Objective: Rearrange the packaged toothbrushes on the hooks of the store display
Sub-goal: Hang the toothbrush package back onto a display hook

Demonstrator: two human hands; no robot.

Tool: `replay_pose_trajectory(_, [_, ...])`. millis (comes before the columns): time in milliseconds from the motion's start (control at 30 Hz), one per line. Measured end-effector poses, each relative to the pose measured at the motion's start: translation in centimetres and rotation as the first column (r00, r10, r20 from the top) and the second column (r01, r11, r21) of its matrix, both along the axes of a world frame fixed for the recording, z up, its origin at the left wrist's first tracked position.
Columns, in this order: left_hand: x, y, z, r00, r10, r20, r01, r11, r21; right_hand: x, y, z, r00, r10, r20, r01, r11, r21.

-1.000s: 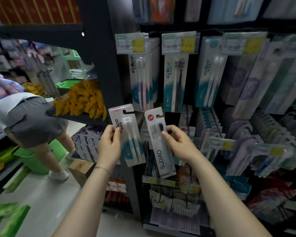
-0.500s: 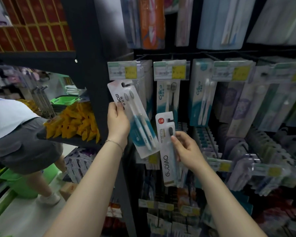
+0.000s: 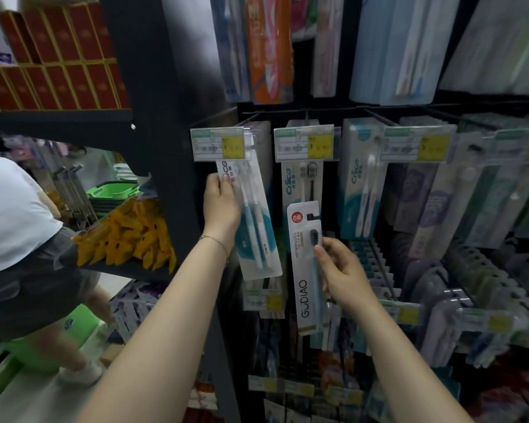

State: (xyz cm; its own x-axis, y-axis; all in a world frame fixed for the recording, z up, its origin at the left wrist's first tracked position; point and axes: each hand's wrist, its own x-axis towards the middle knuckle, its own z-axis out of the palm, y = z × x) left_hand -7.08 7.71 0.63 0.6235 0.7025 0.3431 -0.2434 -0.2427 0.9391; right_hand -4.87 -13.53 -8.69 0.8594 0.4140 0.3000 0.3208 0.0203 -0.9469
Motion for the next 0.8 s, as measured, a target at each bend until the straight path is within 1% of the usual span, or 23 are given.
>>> replay_pose_trajectory(133, [-0.2, 0.3, -0.6, 0.997, 0.05, -0.052, -0.043, 0.989, 0.14, 0.1, -0.5, -0.7, 1.0, -0.016, -0.024, 0.016, 1.0, 0.011])
replay_pose_trajectory(200, [-0.4, 0.4, -0.8, 0.996, 0.064, -0.065, -0.051, 0.981, 0.187, 0.1, -0.8, -0.9, 0.999, -0.031, -0.025, 0.031, 0.999, 0.012])
replay_pose_trajectory(400, [-0.5, 0.2, -2.3, 0.995, 0.071, -0.077, -0.055, 0.979, 0.198, 0.1, -1.8, -1.1, 0.998, -0.066, 0.024, 0.067, 0.997, -0.024])
replay_pose_trajectory(533, [-0.9, -0.1, -4.0, 0.992, 0.112, -0.049, -0.095, 0.959, 0.266, 0.1, -2.7, -0.9, 0.995, -0.094, 0.038, 0.095, 0.995, -0.03])
replay_pose_trajectory(667, [-2.0, -1.7, -5.4, 0.968, 0.252, 0.006, -0.234, 0.887, 0.399, 0.0, -3.9, -0.9, 0.988, -0.134, 0.071, 0.139, 0.988, -0.062])
replay_pose_trajectory(733, [-2.9, -3.1, -5.9, 0.946, 0.314, 0.076, -0.309, 0.81, 0.499, -0.1, -4.6, -0.9, 0.982, -0.163, 0.1, 0.17, 0.983, -0.07])
replay_pose_trajectory(767, [-3.3, -4.1, -6.1, 0.947, 0.298, 0.116, -0.31, 0.769, 0.558, -0.1, -4.9, -0.8, 0.978, -0.177, 0.111, 0.186, 0.98, -0.072])
replay_pose_trajectory(800, [-3.7, -5.1, -6.3, 0.962, 0.236, 0.139, -0.271, 0.742, 0.613, -0.2, -5.1, -0.7, 0.975, -0.186, 0.123, 0.196, 0.978, -0.077])
